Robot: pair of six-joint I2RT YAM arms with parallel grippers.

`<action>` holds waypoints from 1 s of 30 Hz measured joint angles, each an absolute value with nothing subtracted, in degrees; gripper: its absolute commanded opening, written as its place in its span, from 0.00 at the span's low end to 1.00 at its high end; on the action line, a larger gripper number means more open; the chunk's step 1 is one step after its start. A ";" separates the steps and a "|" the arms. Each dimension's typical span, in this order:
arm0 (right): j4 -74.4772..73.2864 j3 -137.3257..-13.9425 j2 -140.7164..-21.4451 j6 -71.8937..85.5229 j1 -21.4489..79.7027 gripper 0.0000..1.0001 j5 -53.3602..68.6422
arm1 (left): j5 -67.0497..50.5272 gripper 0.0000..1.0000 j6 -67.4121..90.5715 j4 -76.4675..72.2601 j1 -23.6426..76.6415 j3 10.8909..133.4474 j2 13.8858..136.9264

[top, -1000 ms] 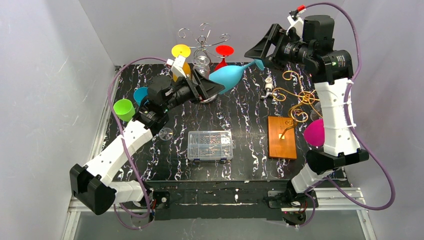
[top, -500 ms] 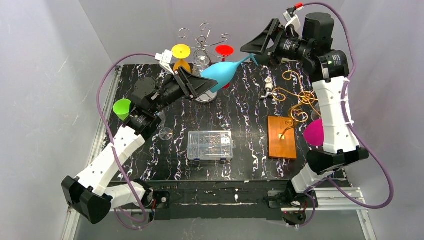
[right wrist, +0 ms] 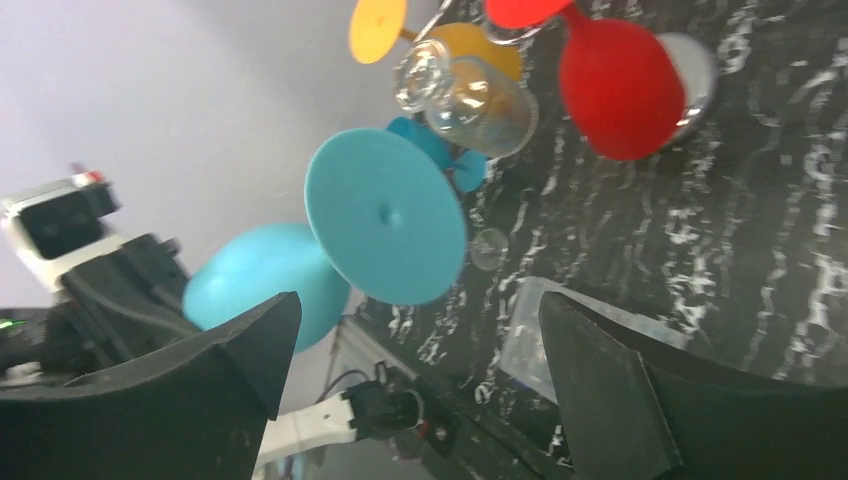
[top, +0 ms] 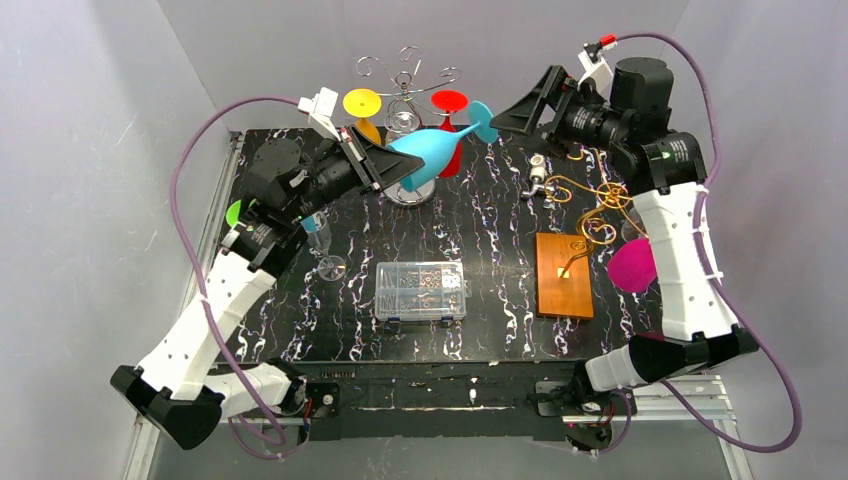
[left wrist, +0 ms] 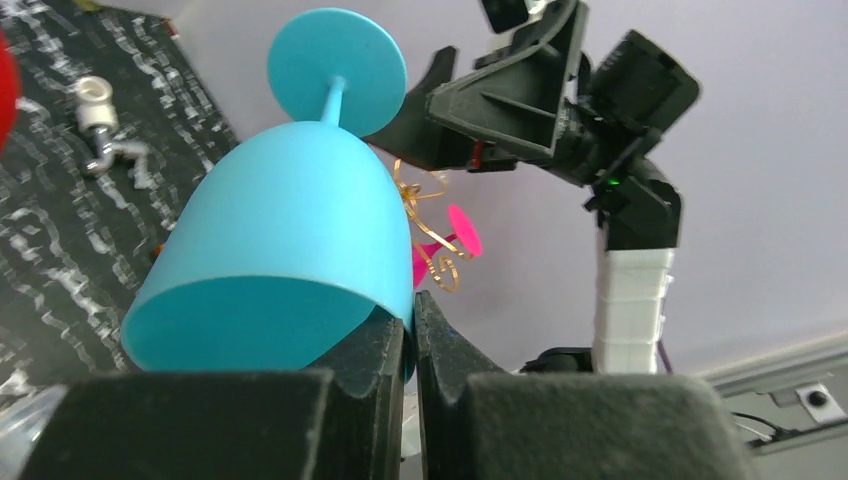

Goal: Take the wine glass off the wine glass rack
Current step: Place the wine glass at the center of the board.

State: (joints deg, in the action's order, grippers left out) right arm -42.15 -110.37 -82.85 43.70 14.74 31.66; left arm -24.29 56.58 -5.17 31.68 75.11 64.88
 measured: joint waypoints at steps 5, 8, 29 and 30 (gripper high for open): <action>-45.69 -110.00 -80.77 38.37 14.74 0.98 24.01 | -20.75 0.00 51.46 11.38 31.70 81.91 63.46; -46.89 -110.02 -80.38 36.16 14.74 0.98 20.69 | -17.93 0.00 48.45 21.02 31.70 85.49 61.54; -48.47 -109.73 -81.43 29.85 25.61 0.98 7.49 | 24.56 0.00 43.42 83.29 31.70 112.05 53.63; -48.47 -109.73 -81.62 29.69 26.30 0.98 7.03 | 26.61 0.00 43.72 84.60 31.70 112.12 54.04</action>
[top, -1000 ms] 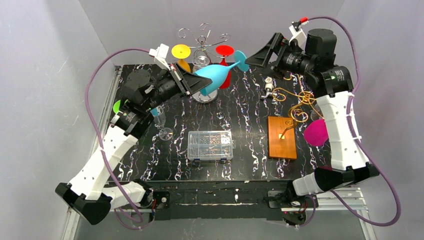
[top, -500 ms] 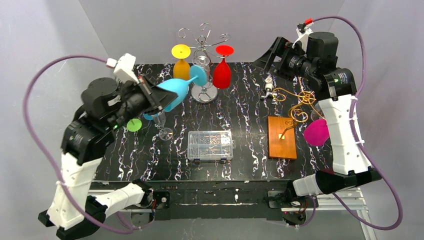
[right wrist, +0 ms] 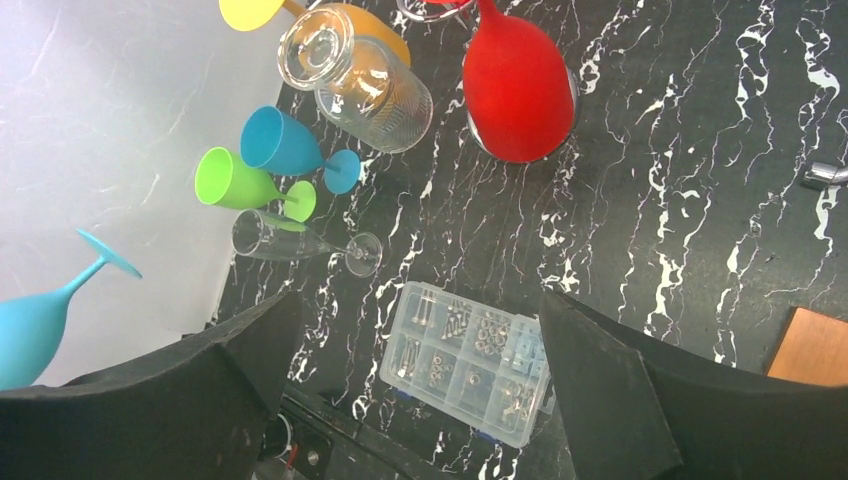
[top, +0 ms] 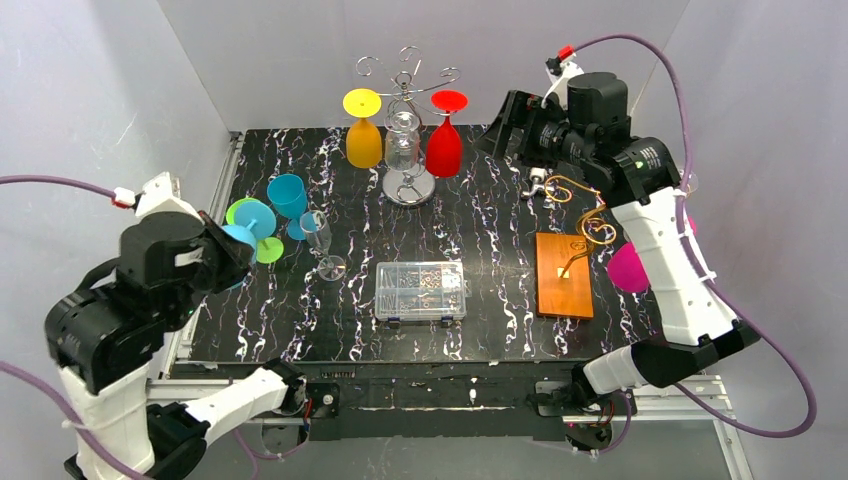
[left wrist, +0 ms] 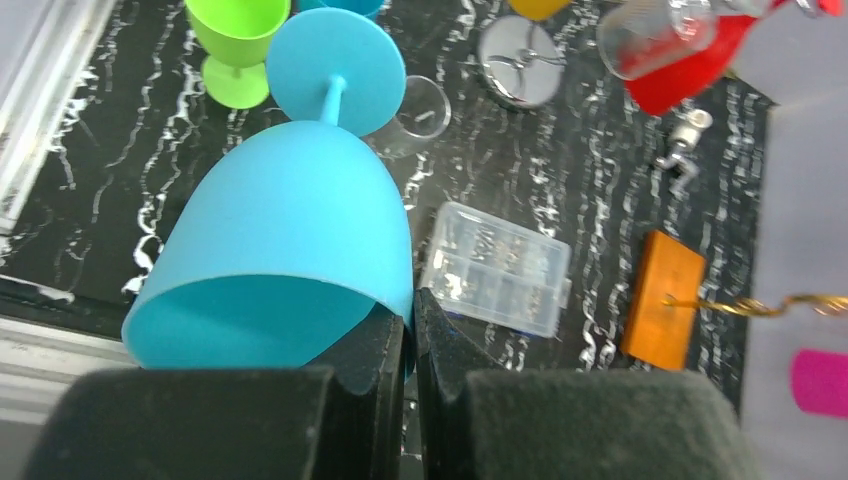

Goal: Take the wine glass off the wine glass rack
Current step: Place the wine glass at the center of the board.

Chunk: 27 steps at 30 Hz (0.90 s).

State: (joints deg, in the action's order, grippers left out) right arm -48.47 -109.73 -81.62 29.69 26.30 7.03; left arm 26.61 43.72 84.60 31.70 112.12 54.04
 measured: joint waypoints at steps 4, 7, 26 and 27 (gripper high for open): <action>-48.60 -109.84 -82.41 29.52 27.79 0.98 5.78 | 29.89 0.00 44.62 85.32 31.66 106.80 55.92; -48.95 -110.80 -83.00 29.54 28.69 0.98 5.91 | 29.39 0.00 44.62 85.30 30.44 100.16 59.13; -49.41 -112.88 -83.13 29.69 31.64 0.98 8.91 | 10.00 0.00 34.20 71.83 6.00 78.32 71.96; -49.56 -112.95 -83.13 29.67 31.64 0.98 8.99 | 9.50 0.00 33.89 71.13 5.15 78.30 72.88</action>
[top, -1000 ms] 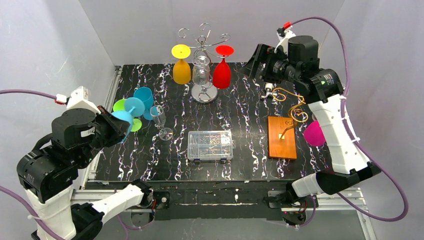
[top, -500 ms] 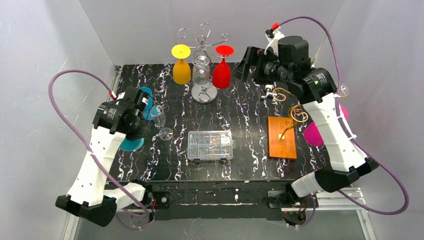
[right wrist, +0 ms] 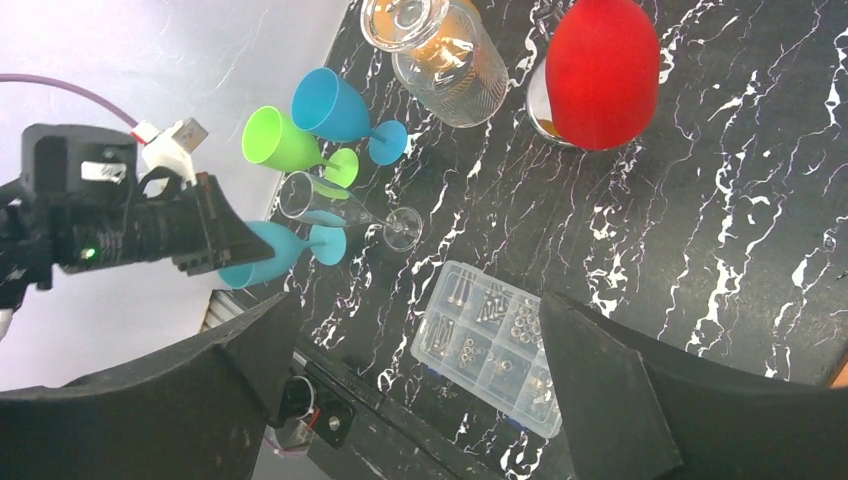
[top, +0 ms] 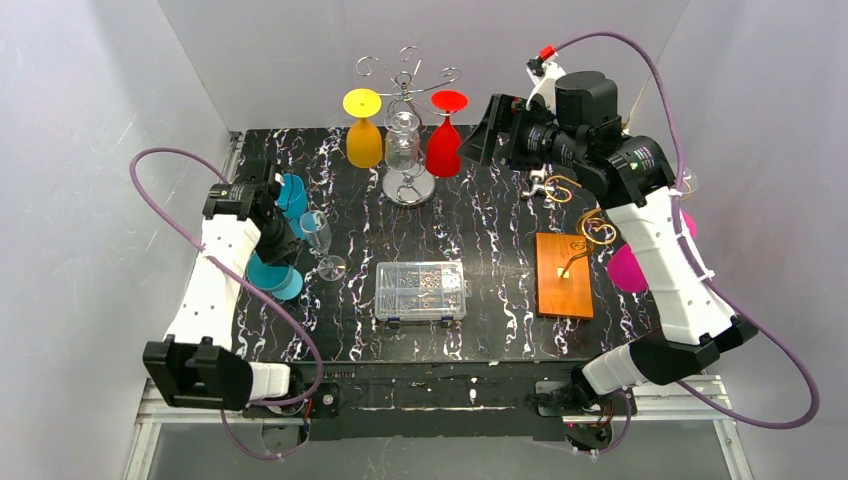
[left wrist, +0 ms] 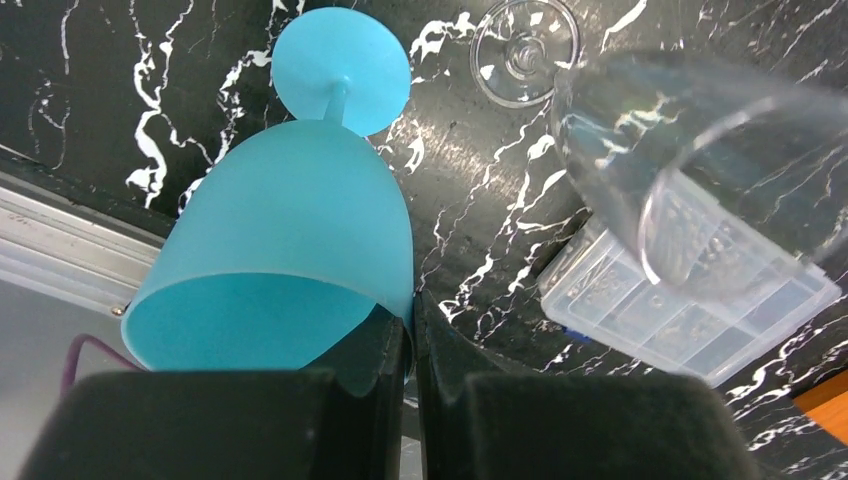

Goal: Take the wine glass off the wine glass rack
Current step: Place the wine glass at the center of the board.

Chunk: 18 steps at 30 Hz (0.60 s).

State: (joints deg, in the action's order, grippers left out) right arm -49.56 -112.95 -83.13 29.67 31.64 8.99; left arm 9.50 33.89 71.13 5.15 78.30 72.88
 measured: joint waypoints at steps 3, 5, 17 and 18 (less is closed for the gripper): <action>-49.65 -113.16 -83.13 29.50 31.64 0.98 8.99 | 7.88 0.00 32.99 68.53 2.66 78.22 75.81; -49.67 -113.23 -83.11 29.34 31.64 0.98 8.97 | 7.27 0.00 32.56 67.57 1.65 78.22 77.03; -49.87 -113.21 -83.05 28.62 31.64 0.98 8.95 | 5.39 0.00 30.98 64.64 -1.78 78.39 83.77; -49.91 -113.21 -83.02 28.53 31.64 0.98 8.93 | 5.32 0.00 30.92 64.53 -1.78 78.54 83.94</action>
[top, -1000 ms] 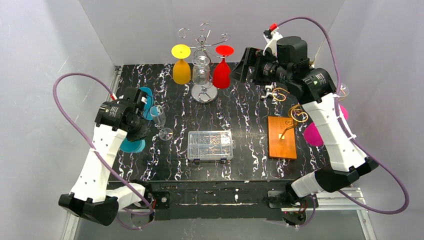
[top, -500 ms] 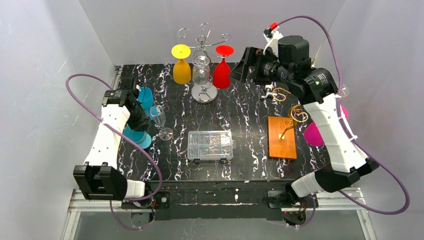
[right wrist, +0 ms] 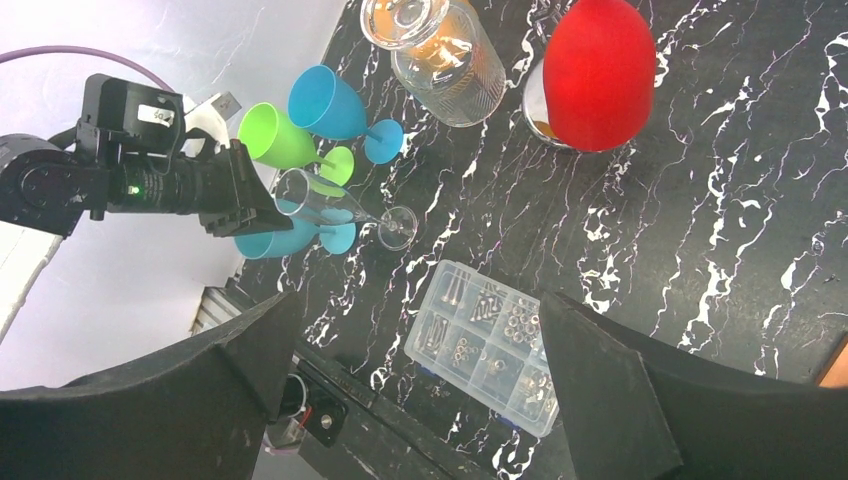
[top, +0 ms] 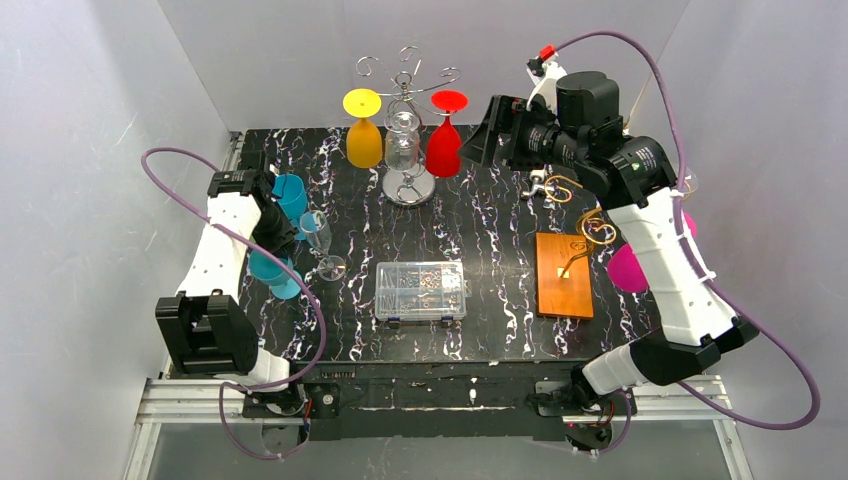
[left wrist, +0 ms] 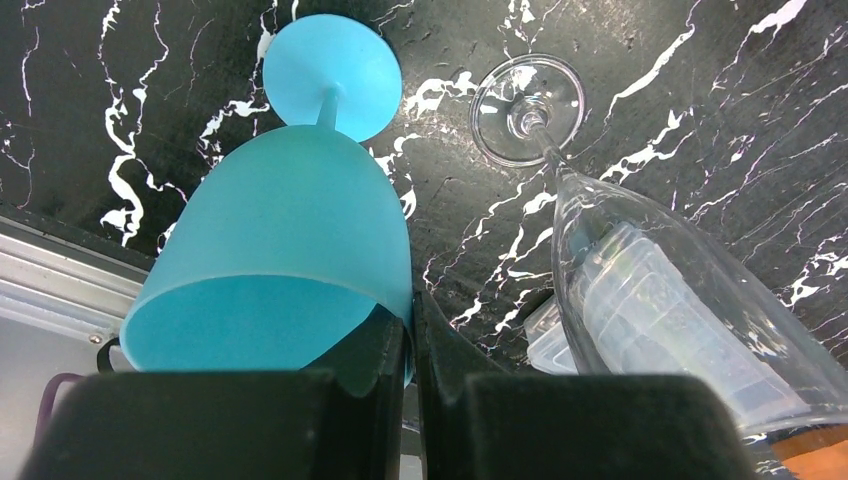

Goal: Take the wine glass off the wine glass rack
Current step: Place the wine glass at the center of the board.

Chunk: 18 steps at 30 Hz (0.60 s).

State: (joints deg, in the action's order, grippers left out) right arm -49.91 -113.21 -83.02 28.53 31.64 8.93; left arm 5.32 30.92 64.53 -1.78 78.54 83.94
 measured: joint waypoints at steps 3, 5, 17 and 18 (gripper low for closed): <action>-50.06 -113.21 -82.85 28.47 31.64 0.98 8.93 | 5.30 0.03 30.68 64.51 -1.80 78.72 84.14; -50.06 -113.21 -82.81 28.45 31.64 0.98 8.95 | 5.32 0.06 30.63 64.62 -1.83 78.87 84.23; -50.06 -113.21 -82.81 28.47 31.64 0.98 8.97 | 5.45 0.23 29.56 64.79 -2.13 82.94 85.41; -50.06 -113.21 -82.81 28.47 31.64 0.98 8.99 | 5.48 0.24 29.52 64.84 -2.13 83.24 85.41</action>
